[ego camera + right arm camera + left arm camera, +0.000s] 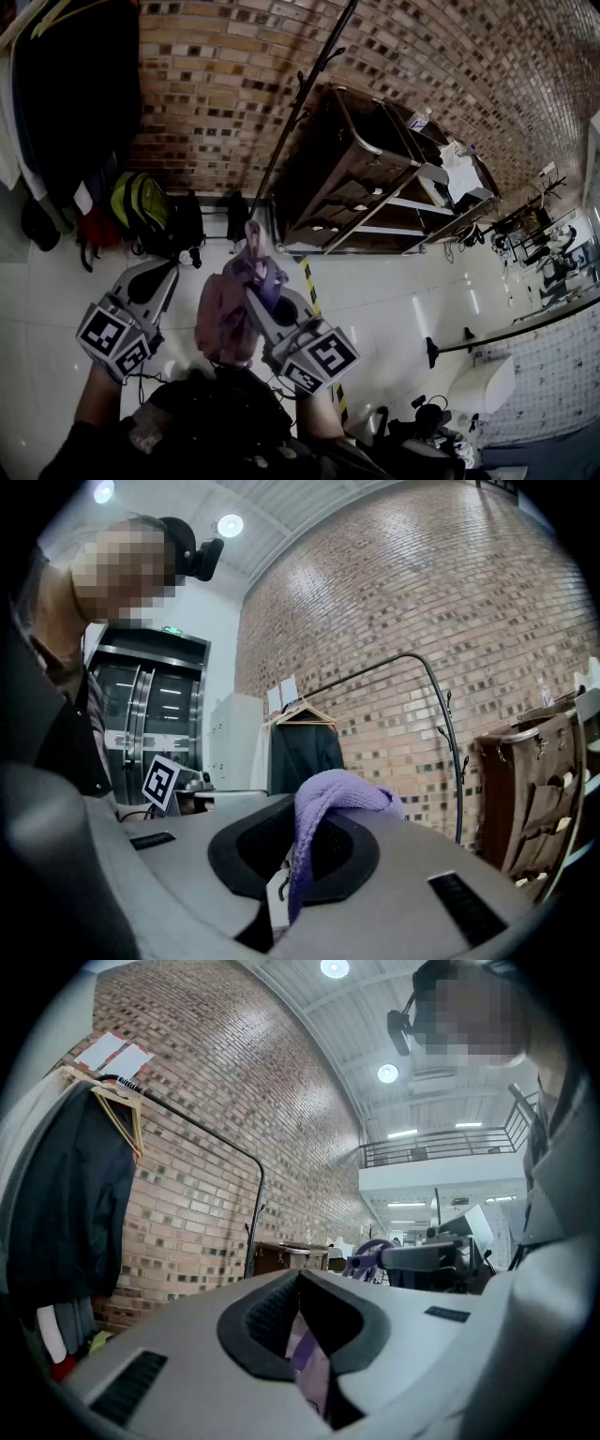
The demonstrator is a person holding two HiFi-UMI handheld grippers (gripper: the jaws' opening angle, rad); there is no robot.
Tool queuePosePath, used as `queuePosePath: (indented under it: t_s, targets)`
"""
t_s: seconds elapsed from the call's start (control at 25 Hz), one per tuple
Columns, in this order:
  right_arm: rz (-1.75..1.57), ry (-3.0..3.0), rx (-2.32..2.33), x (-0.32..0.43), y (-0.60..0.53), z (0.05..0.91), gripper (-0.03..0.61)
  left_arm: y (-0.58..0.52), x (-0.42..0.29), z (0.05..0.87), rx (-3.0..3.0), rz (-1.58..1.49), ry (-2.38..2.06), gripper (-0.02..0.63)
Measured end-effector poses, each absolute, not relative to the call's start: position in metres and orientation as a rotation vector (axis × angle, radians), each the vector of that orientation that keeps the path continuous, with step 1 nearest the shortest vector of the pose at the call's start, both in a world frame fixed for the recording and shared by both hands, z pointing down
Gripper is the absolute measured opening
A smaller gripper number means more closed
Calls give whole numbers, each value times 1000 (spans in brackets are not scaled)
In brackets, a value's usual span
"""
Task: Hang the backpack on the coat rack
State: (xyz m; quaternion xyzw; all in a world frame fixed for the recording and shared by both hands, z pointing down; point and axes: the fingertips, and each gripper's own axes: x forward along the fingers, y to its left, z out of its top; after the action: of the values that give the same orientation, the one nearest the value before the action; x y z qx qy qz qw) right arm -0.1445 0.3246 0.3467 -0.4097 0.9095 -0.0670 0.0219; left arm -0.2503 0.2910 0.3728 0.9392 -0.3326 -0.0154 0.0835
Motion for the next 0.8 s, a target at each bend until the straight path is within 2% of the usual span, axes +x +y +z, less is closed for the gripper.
queuePosePath:
  t_s: [0.4,0.8]
  targets:
    - [-244,2872,-1191,-137,272,366,28,248,-238,393,2776,1,-1057,14]
    - [-331,2924,-1053,-107,166,388,28,144,-197,404,2733,46,-1137,14]
